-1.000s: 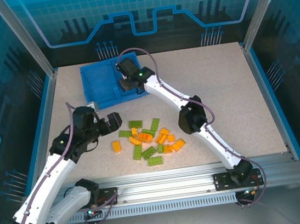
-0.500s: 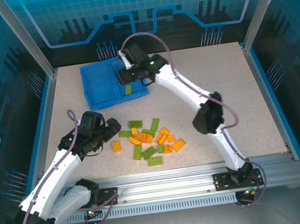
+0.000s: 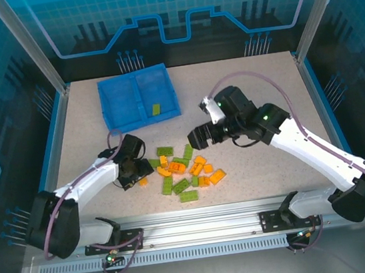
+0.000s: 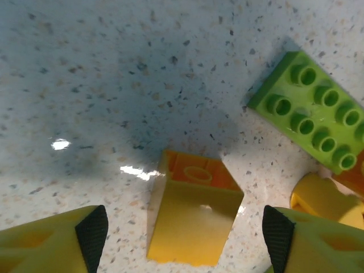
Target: Sort the legos into containers by color
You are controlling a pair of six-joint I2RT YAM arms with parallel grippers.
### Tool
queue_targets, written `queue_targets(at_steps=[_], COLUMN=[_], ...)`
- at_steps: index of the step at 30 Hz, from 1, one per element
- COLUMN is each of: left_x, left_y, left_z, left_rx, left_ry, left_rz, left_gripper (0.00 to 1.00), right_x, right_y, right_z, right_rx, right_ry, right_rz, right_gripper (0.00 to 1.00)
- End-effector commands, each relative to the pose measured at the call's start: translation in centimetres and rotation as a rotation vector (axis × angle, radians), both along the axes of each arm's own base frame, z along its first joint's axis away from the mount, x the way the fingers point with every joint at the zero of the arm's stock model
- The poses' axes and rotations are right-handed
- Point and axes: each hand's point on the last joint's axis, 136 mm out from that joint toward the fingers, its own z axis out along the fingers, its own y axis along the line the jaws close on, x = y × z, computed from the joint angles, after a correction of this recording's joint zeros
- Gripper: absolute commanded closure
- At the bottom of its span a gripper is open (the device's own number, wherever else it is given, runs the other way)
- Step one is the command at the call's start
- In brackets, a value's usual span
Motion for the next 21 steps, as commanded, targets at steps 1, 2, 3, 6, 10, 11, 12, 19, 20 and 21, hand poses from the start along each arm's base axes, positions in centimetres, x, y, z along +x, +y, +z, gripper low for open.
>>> queue_targets(at_steps=[1, 2, 3, 6, 10, 11, 12, 19, 20, 21], left_x=[0.2, 0.0, -0.1, -0.4, 0.4, 1.1, 1.8, 9.9, 11.5, 13.0], left_y=[-1.0, -1.0, -0.9, -0.6, 0.0, 0.2, 0.6, 4.3, 4.9, 5.4], left_z=[-0.9, -1.2, -1.5, -1.7, 1.3, 3.1, 5.2, 16.6, 17.2, 17.6], left_rx=[-0.023, -0.016, -0.009, 0.013, 0.040, 0.046, 0.066, 0.283, 0.299, 0.308], left_ry=[0.024, 0.036, 0.044, 0.057, -0.012, -0.068, -0.126, -0.438, -0.453, -0.462], left_rz=[-0.025, -0.023, -0.022, -0.018, -0.012, -0.017, -0.019, -0.033, -0.026, -0.018], left_gripper=[0.36, 0.40, 0.45, 0.61, 0.80, 0.81, 0.82, 0.82, 0.82, 0.83], right_x=[-1.6, -1.7, -1.8, -1.7, -1.5, -1.5, -1.5, -0.8, -0.8, -0.7], right_y=[-0.1, -0.3, -0.5, -0.5, -0.2, 0.0, 0.1, 0.6, 0.6, 0.6], right_z=[-0.4, -0.5, -0.5, 0.0, 0.8, 1.0, 1.1, 0.8, 0.9, 0.9], right_rx=[0.043, 0.040, 0.036, 0.043, 0.048, 0.046, 0.045, 0.046, 0.045, 0.043], right_ry=[0.063, 0.066, 0.066, 0.056, 0.040, 0.033, 0.027, 0.001, 0.001, 0.001], right_rz=[-0.035, -0.040, -0.048, -0.059, -0.055, -0.051, -0.049, -0.067, -0.068, -0.069], right_gripper=[0.02, 0.01, 0.01, 0.01, 0.01, 0.01, 0.01, 0.01, 0.01, 0.01])
